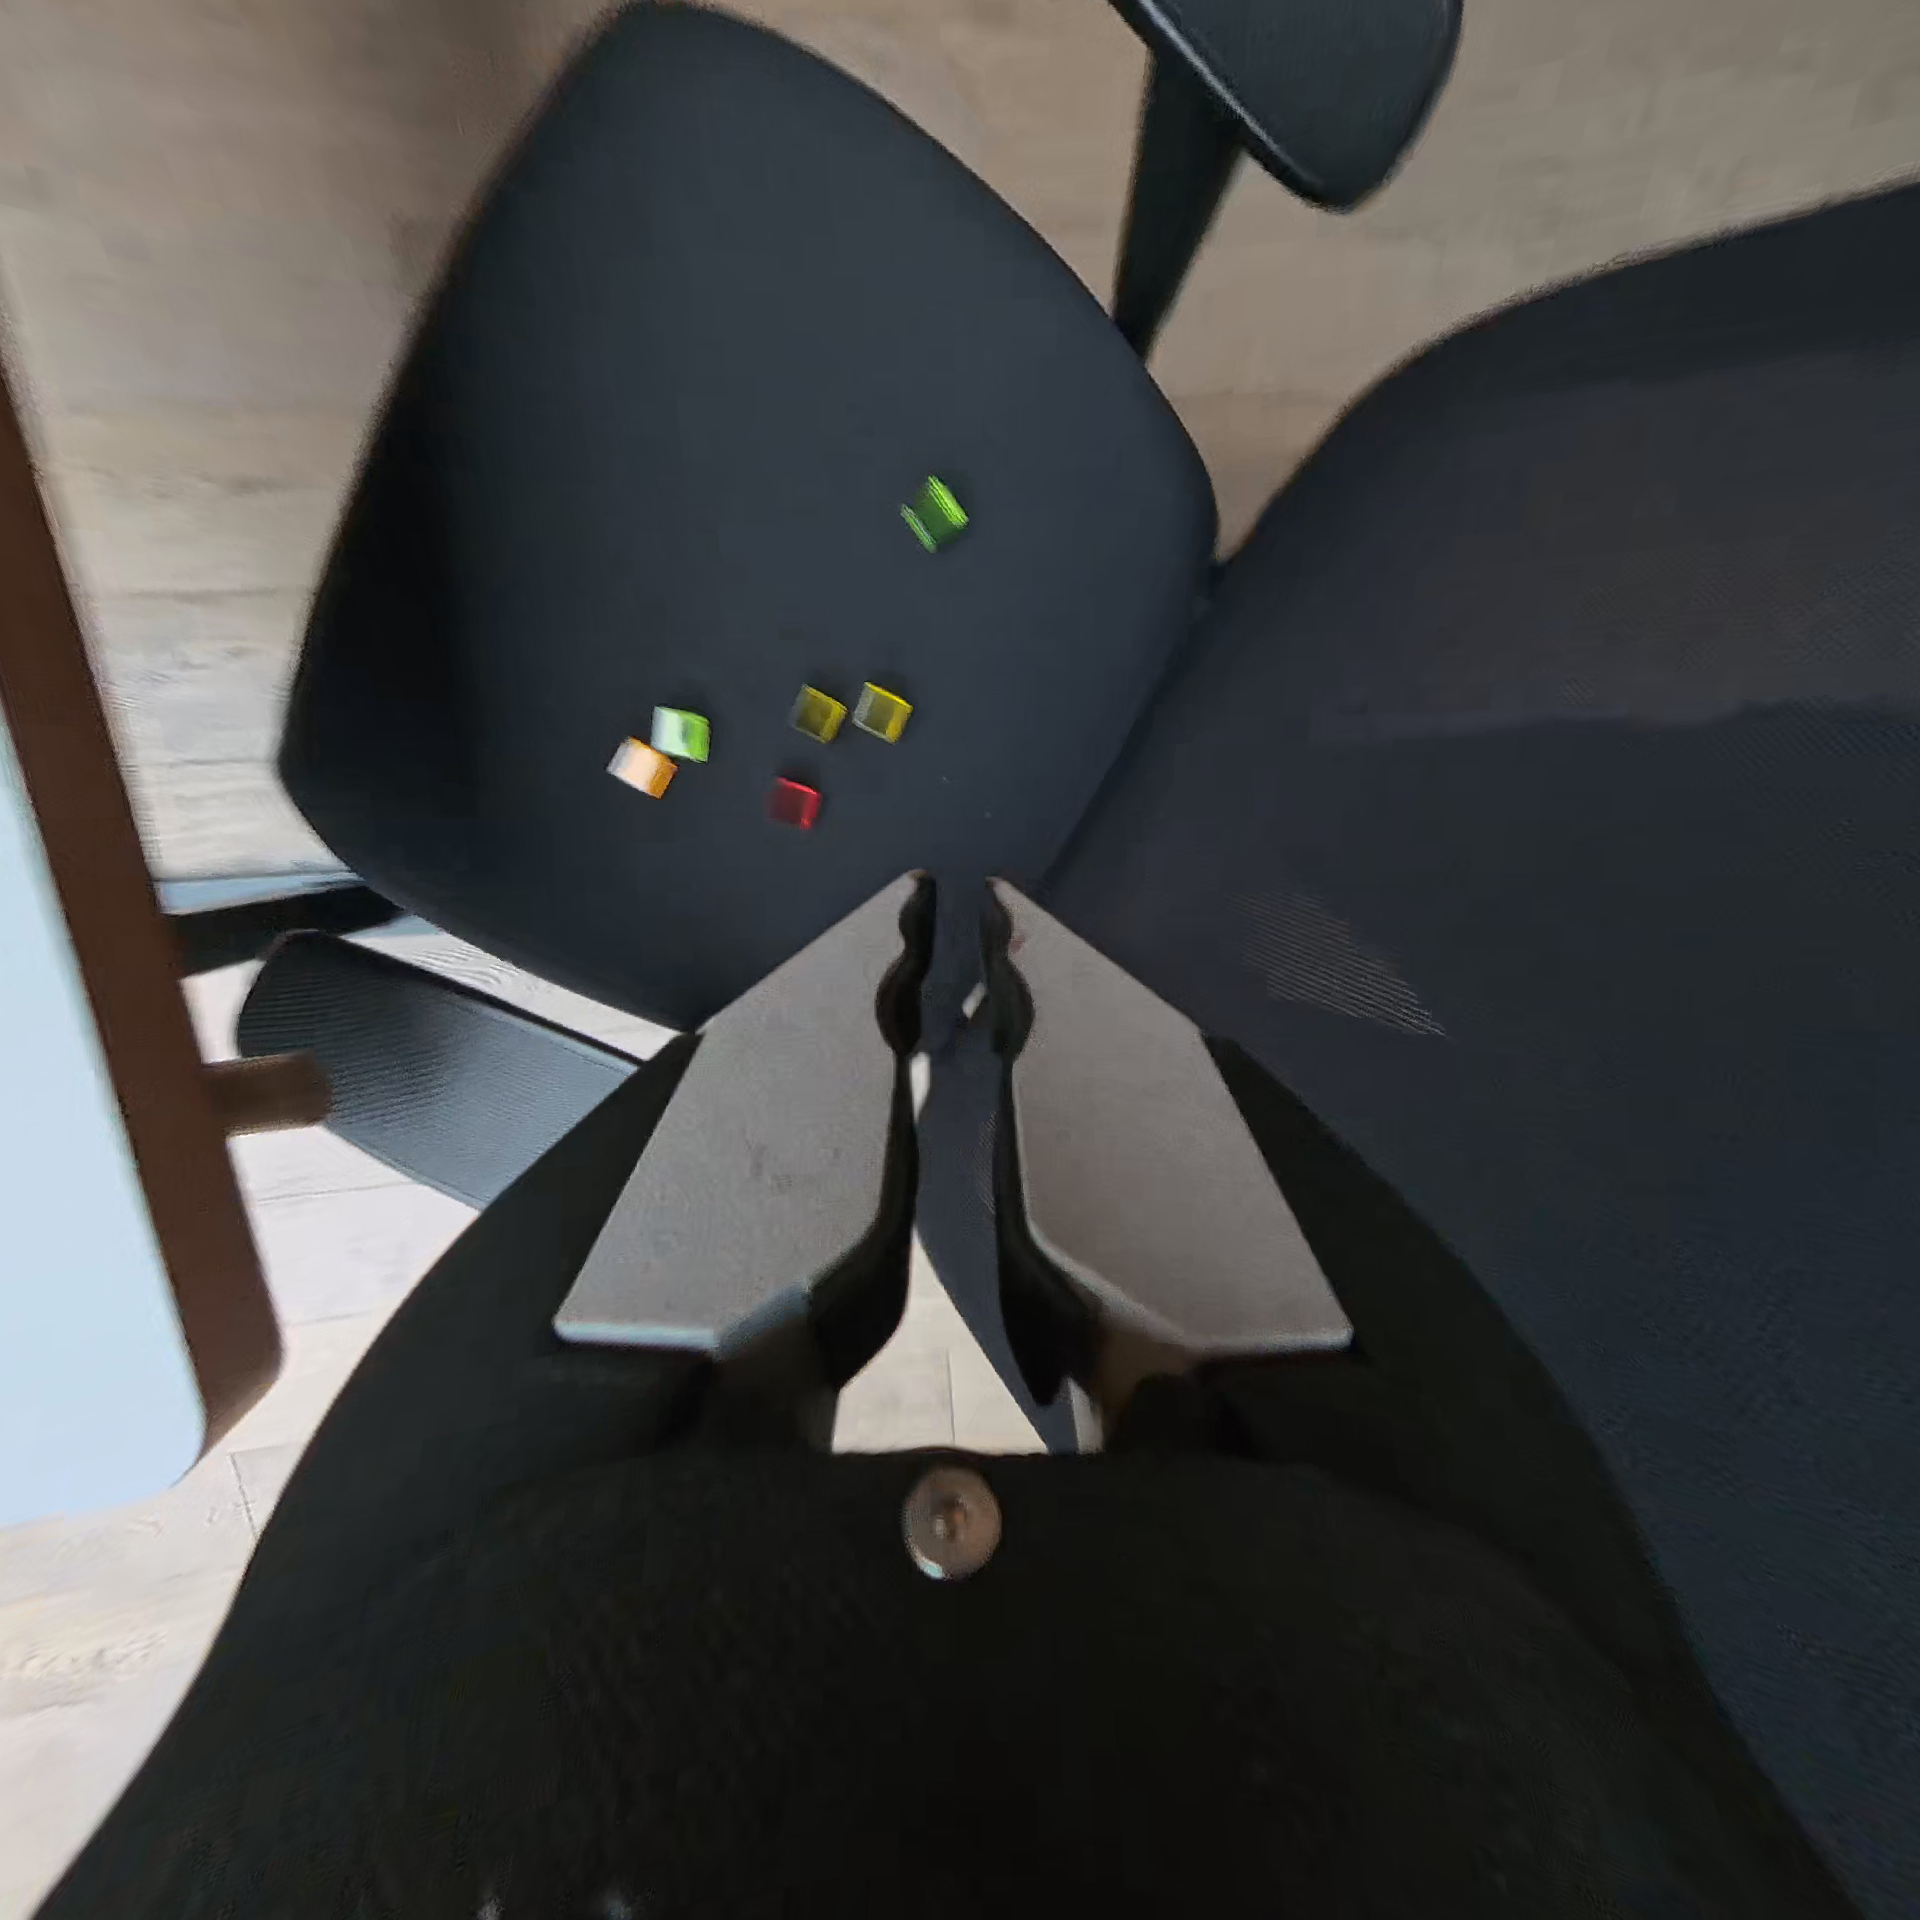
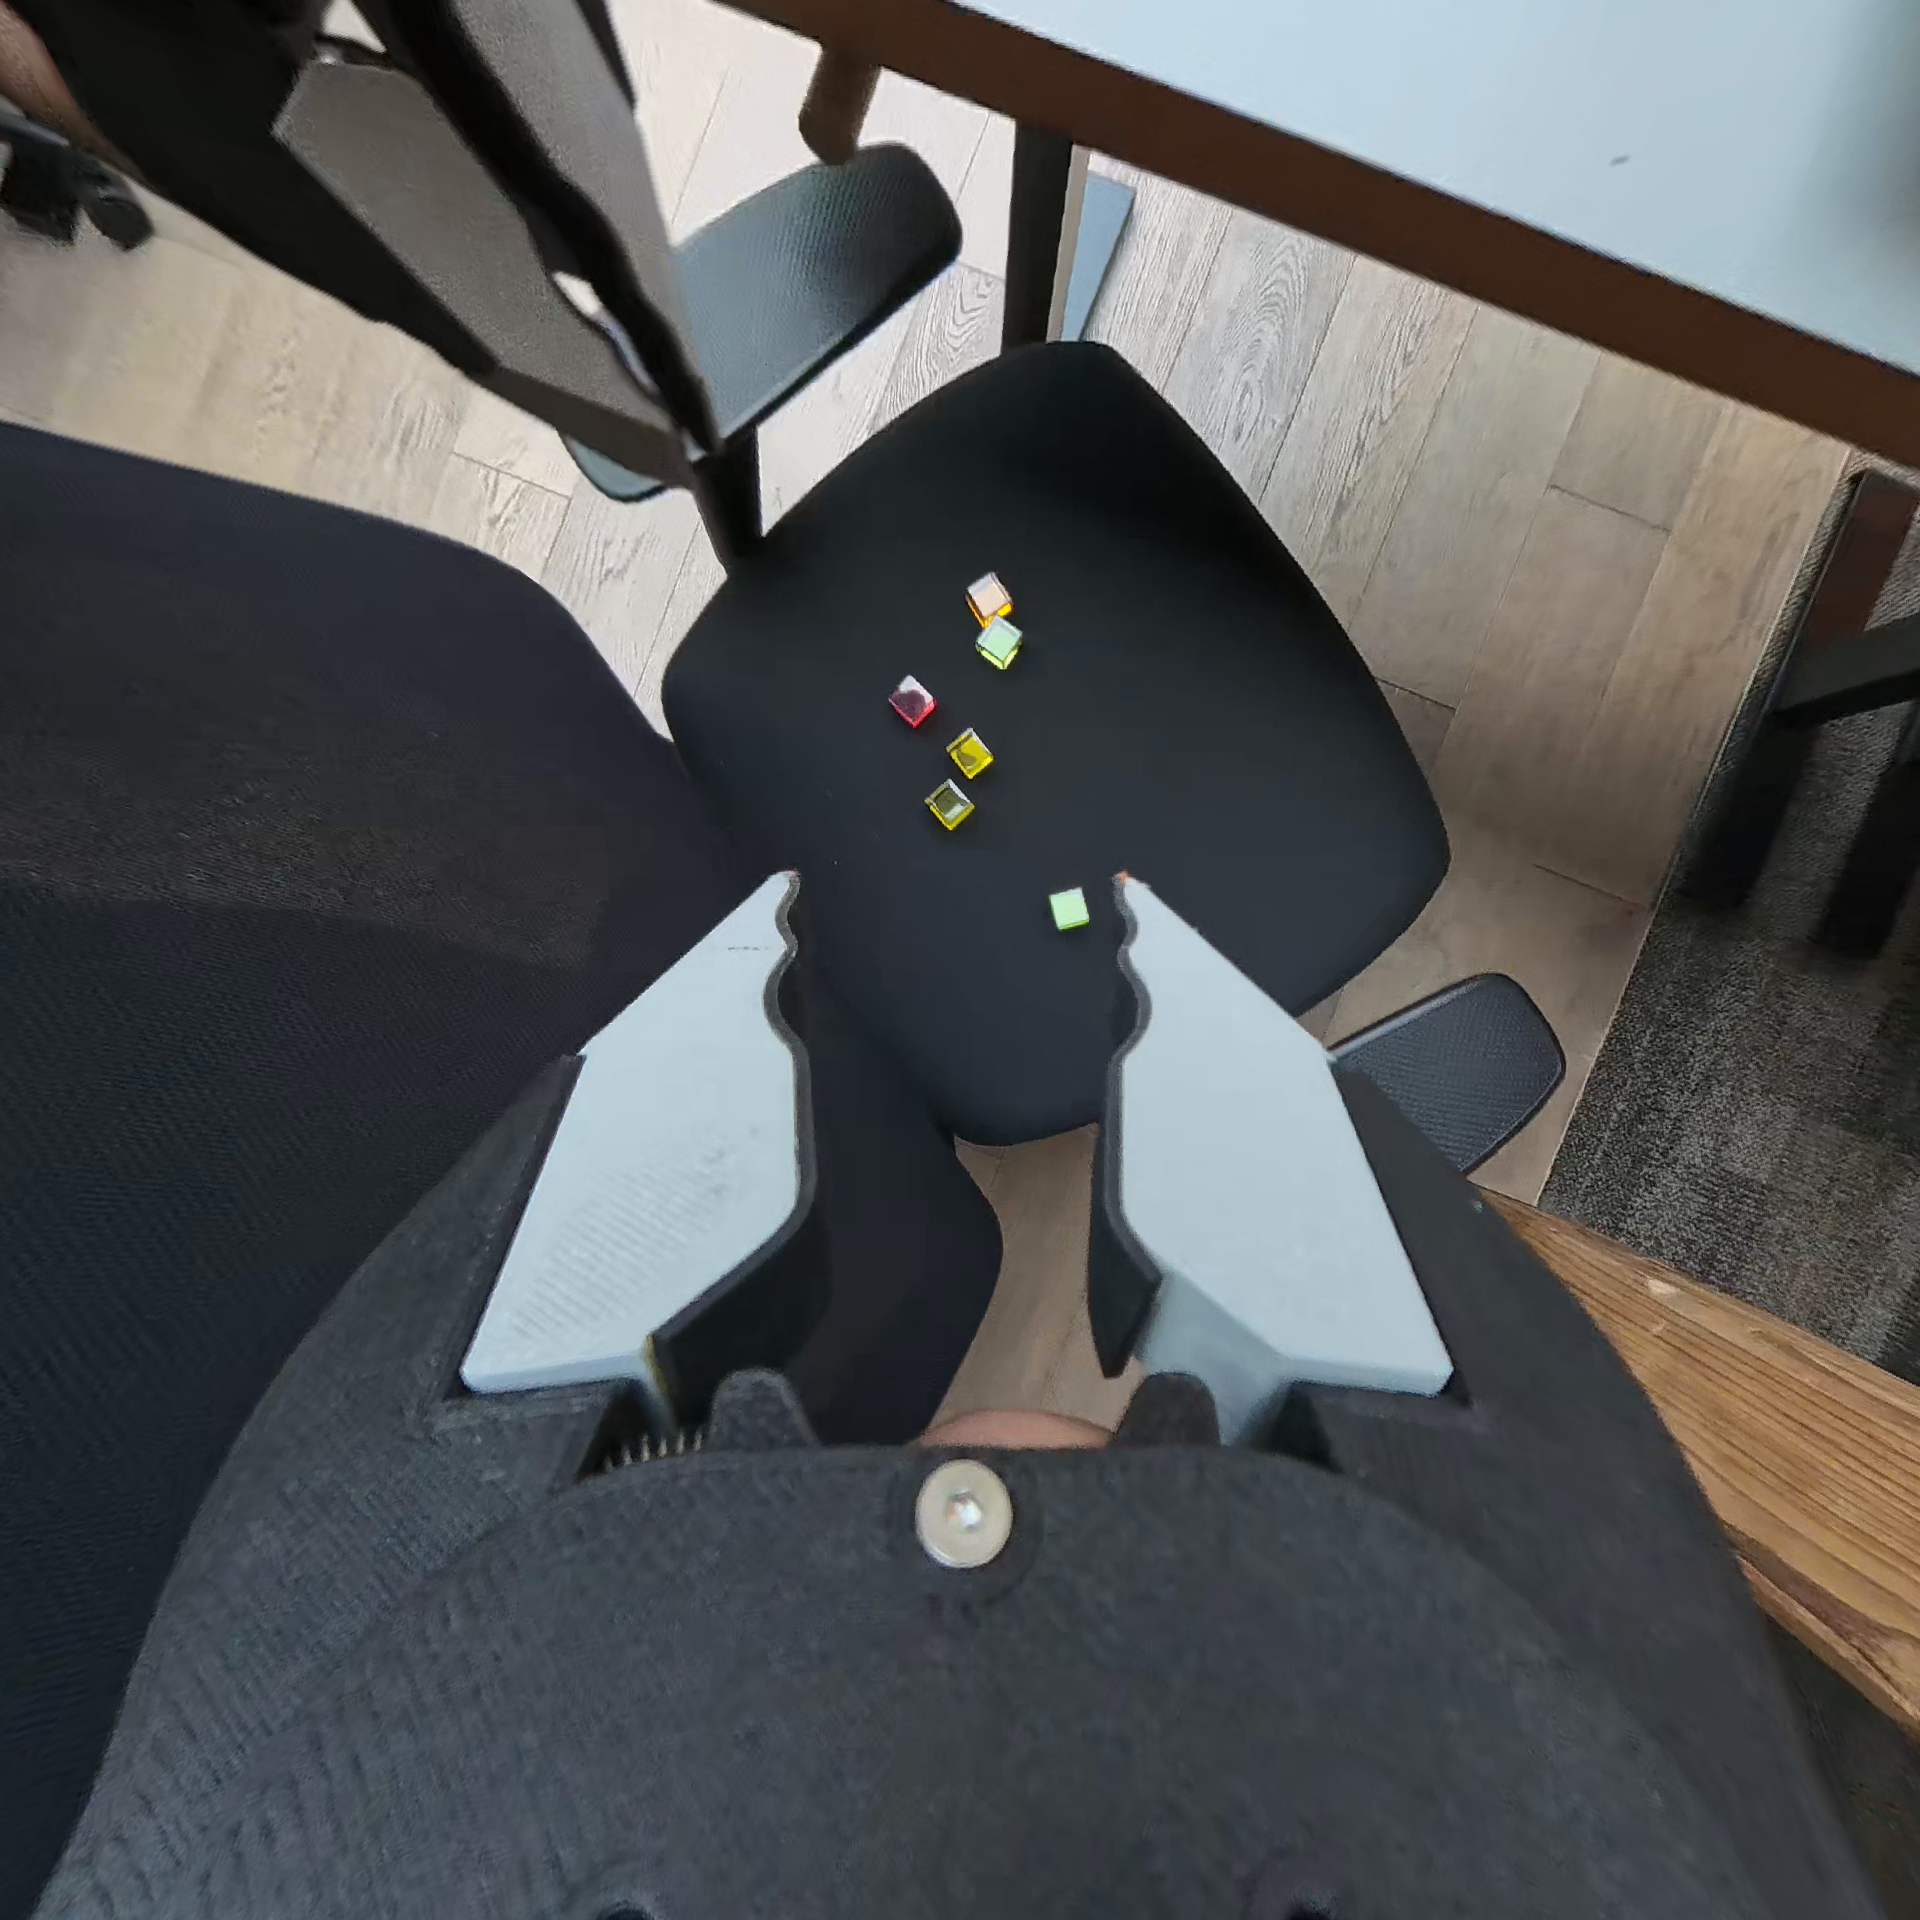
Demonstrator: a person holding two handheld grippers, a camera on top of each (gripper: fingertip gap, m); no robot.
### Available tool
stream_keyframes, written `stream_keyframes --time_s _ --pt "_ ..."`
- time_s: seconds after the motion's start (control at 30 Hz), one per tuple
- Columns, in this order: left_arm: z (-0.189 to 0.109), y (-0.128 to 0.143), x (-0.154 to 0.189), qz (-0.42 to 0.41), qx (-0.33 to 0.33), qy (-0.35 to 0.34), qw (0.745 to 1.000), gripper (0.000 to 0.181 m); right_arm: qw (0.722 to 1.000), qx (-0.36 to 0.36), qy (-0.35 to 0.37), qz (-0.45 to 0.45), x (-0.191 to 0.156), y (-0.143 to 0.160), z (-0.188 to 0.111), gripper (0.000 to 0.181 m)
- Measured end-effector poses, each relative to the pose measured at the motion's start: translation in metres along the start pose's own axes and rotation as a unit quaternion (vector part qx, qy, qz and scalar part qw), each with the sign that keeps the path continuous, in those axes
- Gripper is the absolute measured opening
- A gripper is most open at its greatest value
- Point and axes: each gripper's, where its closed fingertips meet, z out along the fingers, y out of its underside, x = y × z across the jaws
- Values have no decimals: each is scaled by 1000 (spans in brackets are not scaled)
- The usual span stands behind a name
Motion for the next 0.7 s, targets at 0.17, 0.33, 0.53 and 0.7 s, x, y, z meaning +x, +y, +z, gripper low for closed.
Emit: stream_keyframes --time_s 0.17,0.33,0.53,0.7 --pt "-18 19 -60 -56 36 -87 994 25 998 31 37 32 -8 -15 10 54" --pt "-32 33 -64 -136 50 -67 987 36 996 53 36 70 -13 -13 35 51" --pt "-52 -14 -55 -152 114 -89 978 32 996 45 51 53 -11 -13 46 51" --pt "-53 -13 -54 -161 112 -83 977 0 996 39 37 73 -16 -7 55 52"
